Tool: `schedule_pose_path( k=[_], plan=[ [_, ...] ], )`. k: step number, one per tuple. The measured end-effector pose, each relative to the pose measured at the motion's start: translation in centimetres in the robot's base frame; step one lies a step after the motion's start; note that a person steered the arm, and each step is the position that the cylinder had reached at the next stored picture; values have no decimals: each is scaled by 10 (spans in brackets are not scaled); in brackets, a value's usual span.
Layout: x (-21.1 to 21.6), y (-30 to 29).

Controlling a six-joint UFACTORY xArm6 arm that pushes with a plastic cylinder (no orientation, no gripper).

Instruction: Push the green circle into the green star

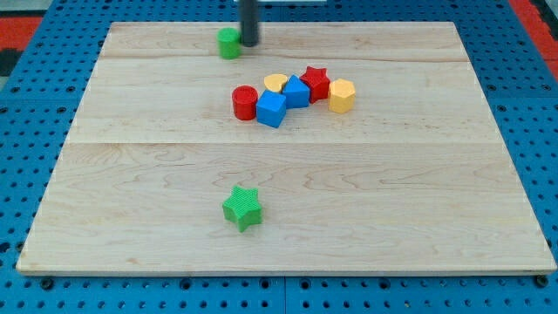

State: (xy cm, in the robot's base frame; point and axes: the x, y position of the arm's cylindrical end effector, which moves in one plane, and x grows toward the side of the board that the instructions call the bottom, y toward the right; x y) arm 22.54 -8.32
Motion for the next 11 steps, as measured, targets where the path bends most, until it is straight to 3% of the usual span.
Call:
schedule_pose_path(
  k=[1, 2, 3, 4, 6, 7, 8, 9, 10, 11],
  plan=[
    [-33, 0],
    [22, -28],
    [46, -42],
    [31, -78],
    [130, -34],
    [79, -66],
    [77, -77],
    [32, -62],
    [35, -126],
    [71, -132]
  ],
)
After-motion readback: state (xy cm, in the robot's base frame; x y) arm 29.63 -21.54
